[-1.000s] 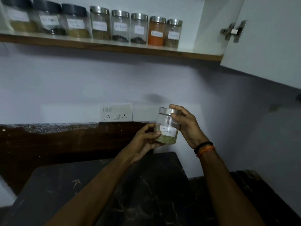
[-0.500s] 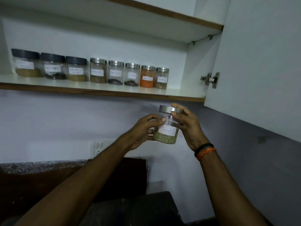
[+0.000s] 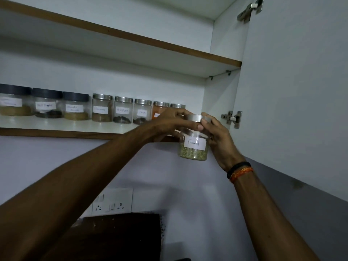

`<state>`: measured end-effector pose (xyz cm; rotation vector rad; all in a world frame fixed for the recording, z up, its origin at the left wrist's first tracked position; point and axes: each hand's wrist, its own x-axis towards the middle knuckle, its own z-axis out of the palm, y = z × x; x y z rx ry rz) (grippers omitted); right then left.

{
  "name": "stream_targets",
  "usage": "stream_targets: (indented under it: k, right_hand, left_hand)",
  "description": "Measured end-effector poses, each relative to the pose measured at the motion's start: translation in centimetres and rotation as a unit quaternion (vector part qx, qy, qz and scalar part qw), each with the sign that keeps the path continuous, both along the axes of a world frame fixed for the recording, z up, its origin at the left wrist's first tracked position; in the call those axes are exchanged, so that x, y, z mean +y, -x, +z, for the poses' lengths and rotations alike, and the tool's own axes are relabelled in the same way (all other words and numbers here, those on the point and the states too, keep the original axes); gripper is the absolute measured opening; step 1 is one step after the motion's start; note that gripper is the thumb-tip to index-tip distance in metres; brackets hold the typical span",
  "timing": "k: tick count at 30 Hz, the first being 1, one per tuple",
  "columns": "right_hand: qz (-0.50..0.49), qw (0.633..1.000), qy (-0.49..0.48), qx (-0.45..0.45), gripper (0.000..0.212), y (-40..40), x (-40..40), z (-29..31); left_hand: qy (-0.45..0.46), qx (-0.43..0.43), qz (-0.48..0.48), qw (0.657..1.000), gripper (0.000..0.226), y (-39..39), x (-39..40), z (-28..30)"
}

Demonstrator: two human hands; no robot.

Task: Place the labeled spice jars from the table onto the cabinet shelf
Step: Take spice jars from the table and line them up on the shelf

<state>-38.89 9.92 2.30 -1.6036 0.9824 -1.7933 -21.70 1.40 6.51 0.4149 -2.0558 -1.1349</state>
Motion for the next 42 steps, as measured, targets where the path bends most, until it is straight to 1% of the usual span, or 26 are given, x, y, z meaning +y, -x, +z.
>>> stream_targets:
  k: [2, 5, 6, 7, 9, 11, 13, 14, 15, 16, 18, 24, 29, 32, 36, 39, 42]
  right_hand:
    - [-0.009, 0.999, 0.021, -0.027, 0.041, 0.8, -0.9, 0.1]
    - [-0.061, 0.988, 0.02, -0.141, 0.044, 1.9, -2.7, -0.6]
    - [-0.101, 0.983, 0.015, -0.15, 0.043, 2.2, -3.6, -0.9]
    - [-0.156, 0.979, 0.007, -0.131, 0.039, 2.5, -4.4, -1.4]
    - [-0.291, 0.956, 0.008, -0.036, 0.028, 2.9, -6.1, -2.1]
    - [-0.382, 0.918, 0.033, 0.1, 0.024, 3.3, -7.6, -2.9]
    - [-0.442, 0.859, 0.056, 0.251, 0.026, 3.9, -9.0, -3.7]
    - [-0.467, 0.826, 0.065, 0.309, 0.028, 4.2, -9.9, -4.0]
    - [-0.489, 0.798, 0.071, 0.345, 0.032, 4.4, -10.4, -4.4]
    - [-0.509, 0.779, 0.079, 0.356, 0.036, 4.5, -10.8, -4.7]
    - [-0.542, 0.761, 0.104, 0.341, 0.043, 4.4, -11.4, -5.2]
    - [-0.562, 0.761, 0.133, 0.296, 0.046, 4.4, -13.1, -6.0]
    - [-0.577, 0.752, 0.158, 0.277, 0.042, 4.9, -14.0, -6.1]
    - [-0.579, 0.748, 0.171, 0.276, 0.041, 5.2, -14.5, -6.1]
    - [-0.585, 0.741, 0.178, 0.279, 0.04, 5.4, -15.1, -6.3]
    - [-0.585, 0.74, 0.186, 0.275, 0.041, 5.7, -15.3, -6.4]
    - [-0.583, 0.741, 0.191, 0.273, 0.042, 5.7, -15.5, -6.5]
  left_hand:
    - [0.009, 0.0, 0.003, 1.0, 0.055, 0.5, -0.8, 0.9]
    - [-0.008, 0.016, 0.006, 1.0, 0.056, 1.3, -2.3, 2.0]
    - [-0.014, 0.016, 0.01, 1.0, 0.056, 1.6, -3.0, 2.4]
    - [-0.018, 0.012, 0.016, 1.0, 0.057, 1.9, -3.6, 2.6]
    - [-0.017, 0.003, 0.03, 0.999, 0.058, 2.6, -4.8, 3.3]
    - [-0.007, -0.003, 0.048, 0.999, 0.058, 3.4, -6.0, 4.0]
    - [0.015, -0.013, 0.069, 0.997, 0.053, 4.3, -7.2, 4.9]
    - [0.025, -0.016, 0.076, 0.997, 0.051, 4.9, -7.9, 5.5]
    - [0.029, -0.017, 0.079, 0.996, 0.049, 5.3, -8.5, 6.0]
    - [0.029, -0.016, 0.082, 0.996, 0.047, 5.9, -9.2, 6.5]
    - [0.03, -0.009, 0.089, 0.996, 0.043, 6.8, -10.2, 7.4]
    - [0.053, -0.032, 0.099, 0.993, 0.048, 10.7, -13.4, 7.9]
    - [0.057, -0.056, 0.119, 0.99, 0.051, 13.8, -16.4, 7.0]
    - [0.063, -0.07, 0.131, 0.987, 0.051, 15.2, -18.0, 6.4]
    - [0.089, -0.099, 0.136, 0.982, 0.047, 16.4, -19.9, 6.0]
    - [0.145, -0.147, 0.154, 0.966, 0.051, 16.7, -20.6, 6.7]
    - [0.245, -0.201, 0.172, 0.933, 0.054, 16.8, -21.0, 7.7]
